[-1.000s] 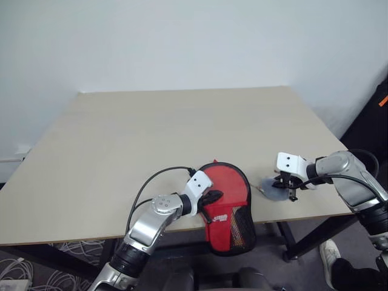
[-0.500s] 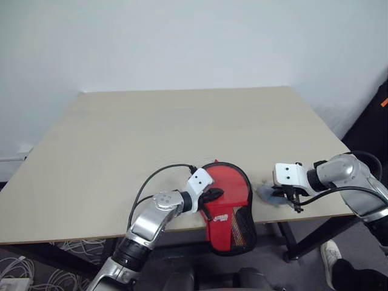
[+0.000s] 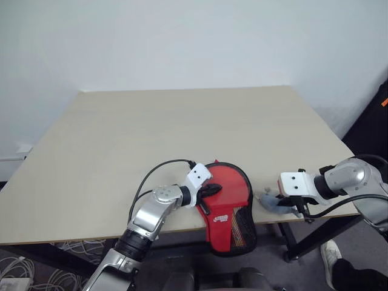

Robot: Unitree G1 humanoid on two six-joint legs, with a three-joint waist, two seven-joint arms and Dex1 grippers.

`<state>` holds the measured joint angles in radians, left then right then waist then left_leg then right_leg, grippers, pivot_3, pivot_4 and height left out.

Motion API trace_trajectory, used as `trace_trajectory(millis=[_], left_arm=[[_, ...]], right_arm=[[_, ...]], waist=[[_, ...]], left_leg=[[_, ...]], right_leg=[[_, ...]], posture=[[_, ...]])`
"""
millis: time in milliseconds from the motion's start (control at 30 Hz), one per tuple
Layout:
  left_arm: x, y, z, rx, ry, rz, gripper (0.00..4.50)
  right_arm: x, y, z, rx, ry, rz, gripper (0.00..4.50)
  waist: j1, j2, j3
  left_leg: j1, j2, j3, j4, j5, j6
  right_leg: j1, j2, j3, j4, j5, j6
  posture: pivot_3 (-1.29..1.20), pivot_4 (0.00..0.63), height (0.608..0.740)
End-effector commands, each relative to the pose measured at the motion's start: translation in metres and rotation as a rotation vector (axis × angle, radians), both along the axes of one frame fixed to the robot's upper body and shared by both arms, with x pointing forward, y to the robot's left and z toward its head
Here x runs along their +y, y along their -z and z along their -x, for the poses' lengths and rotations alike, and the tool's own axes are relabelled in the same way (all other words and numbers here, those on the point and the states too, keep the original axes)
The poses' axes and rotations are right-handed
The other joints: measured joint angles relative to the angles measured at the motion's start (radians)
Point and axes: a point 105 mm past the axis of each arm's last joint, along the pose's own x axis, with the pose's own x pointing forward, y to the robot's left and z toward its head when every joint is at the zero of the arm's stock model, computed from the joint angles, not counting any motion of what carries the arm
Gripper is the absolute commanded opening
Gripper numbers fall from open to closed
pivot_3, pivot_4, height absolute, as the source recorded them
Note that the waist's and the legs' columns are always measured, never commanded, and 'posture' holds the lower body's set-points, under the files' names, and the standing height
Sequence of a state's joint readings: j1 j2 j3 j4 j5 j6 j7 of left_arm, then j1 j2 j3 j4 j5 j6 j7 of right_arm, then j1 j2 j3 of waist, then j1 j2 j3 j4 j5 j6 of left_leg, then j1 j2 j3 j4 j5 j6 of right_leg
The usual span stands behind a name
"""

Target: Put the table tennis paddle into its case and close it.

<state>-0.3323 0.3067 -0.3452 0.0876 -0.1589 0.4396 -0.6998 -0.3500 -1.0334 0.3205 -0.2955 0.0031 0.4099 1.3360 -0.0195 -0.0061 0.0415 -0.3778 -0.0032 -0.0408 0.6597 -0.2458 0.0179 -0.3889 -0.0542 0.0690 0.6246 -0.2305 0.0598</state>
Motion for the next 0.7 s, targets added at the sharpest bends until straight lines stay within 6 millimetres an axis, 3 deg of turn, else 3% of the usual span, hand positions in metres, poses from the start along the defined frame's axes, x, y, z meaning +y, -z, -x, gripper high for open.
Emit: trace_trajectory(millis=[33,400,700], left_arm=[[0.014,0.031,0.005,0.093,-0.032,-0.098,0.00],[0.015,0.033,0.005,0.090,-0.012,-0.110,0.00],[0.014,0.033,0.006,0.091,-0.005,-0.112,0.00]], right_arm=[[-0.002,-0.013,0.008,-0.007,-0.046,0.001,0.01],[-0.013,-0.012,0.046,0.086,-0.130,0.030,0.01],[-0.016,-0.009,0.048,0.088,-0.136,0.039,0.01]], waist=[[0.000,0.000,0.000],[0.022,0.000,0.000],[0.026,0.000,0.000]], left_leg=[[0.000,0.000,0.000,0.000,0.000,0.000],[-0.001,0.000,0.001,0.000,-0.003,0.001],[-0.002,-0.001,0.001,0.001,-0.004,0.002]], right_leg=[[0.000,0.000,0.000,0.000,0.000,0.000],[0.000,-0.001,0.000,-0.002,-0.001,0.001],[0.000,-0.001,0.000,-0.003,-0.002,0.003]], posture=[[0.00,0.000,0.740],[0.00,0.000,0.740],[0.00,0.000,0.740]])
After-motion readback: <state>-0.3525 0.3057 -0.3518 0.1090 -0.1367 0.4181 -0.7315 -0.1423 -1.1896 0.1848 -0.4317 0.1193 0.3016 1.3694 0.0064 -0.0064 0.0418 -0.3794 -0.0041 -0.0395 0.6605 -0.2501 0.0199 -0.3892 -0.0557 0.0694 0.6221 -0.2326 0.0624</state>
